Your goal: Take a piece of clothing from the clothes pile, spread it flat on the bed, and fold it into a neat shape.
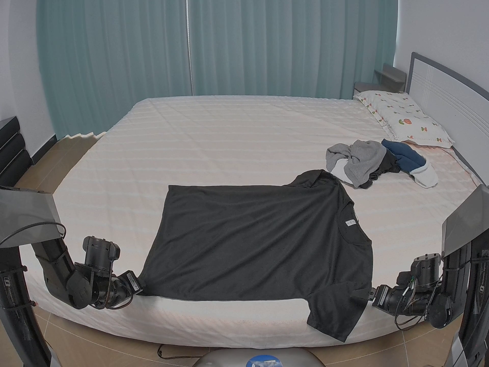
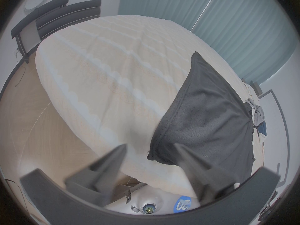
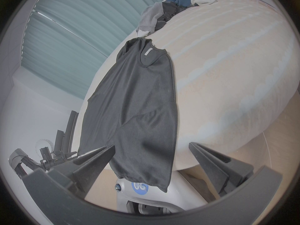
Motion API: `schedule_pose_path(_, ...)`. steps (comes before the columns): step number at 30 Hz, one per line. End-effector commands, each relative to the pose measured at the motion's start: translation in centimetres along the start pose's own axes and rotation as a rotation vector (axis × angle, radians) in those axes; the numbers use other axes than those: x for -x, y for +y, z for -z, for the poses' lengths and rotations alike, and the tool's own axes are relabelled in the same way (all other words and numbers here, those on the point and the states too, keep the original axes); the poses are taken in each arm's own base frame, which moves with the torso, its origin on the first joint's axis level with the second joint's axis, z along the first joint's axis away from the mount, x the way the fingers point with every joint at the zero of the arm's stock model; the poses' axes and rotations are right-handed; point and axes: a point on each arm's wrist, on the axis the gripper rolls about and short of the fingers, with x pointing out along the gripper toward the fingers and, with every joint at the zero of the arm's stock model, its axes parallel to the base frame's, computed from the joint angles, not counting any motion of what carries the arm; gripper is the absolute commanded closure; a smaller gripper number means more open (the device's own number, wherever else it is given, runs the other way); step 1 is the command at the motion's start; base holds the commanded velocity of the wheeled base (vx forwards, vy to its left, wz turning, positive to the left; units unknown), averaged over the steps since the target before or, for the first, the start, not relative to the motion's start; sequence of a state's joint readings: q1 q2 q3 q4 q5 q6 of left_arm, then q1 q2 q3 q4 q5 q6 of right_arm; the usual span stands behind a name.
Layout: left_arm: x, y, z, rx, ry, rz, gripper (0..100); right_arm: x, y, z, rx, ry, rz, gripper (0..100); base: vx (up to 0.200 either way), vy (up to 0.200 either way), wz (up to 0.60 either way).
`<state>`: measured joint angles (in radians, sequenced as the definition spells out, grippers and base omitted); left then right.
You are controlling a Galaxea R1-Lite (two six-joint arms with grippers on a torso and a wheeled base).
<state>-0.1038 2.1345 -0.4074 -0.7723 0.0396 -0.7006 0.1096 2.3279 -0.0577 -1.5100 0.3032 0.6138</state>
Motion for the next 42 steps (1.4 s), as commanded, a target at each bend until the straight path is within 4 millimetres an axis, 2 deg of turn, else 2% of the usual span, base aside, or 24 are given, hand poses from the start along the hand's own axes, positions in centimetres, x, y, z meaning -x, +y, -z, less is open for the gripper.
schedule_pose_path(1, 0.0, 0.0, 0.0, 0.002, 0.0, 0.0, 0, -0.1, 0.0, 0.1, 0.005, 0.007, -0.002, 0, 0.0, 0.0, 0.0)
schedule_pose_path(6, -0.1, -0.2, -0.2, 0.008, -0.003, 0.009, 0, -0.7, 0.4, 0.5, 0.03, 0.012, -0.023, 0, 0.0, 0.0, 0.0)
schedule_pose_path(12, -0.3, -0.2, -0.1, 0.008, 0.004, 0.008, 0, -2.1, 0.1, 1.2, 0.057, 0.005, 0.042, 0, 0.0, 0.0, 0.0)
schedule_pose_path(17, -0.3, -0.1, 0.0, 0.008, 0.007, 0.007, 0, -2.0, 0.3, 1.3, 0.074, 0.004, 0.04, 0, 0.0, 0.0, 0.0)
schedule_pose_path(18, -0.4, -0.2, -0.1, 0.008, 0.007, 0.009, 0, -1.9, 0.3, 1.3, 0.08, 0.005, 0.044, 100, 0.0, 0.0, 0.0)
schedule_pose_path(31, -0.4, -0.4, 0.1, 0.028, 0.021, 0.023, 0, 0.6, -0.8, 0.8, 0.132, -0.022, 0.109, 100, 0.0, 0.0, 0.0)
schedule_pose_path(42, -0.4, -0.6, 0.4, 0.021, 0.027, 0.028, 0, 1.2, -1.3, 1.0, 0.167, 0.027, 0.157, 100, 0.0, 0.0, 0.0)
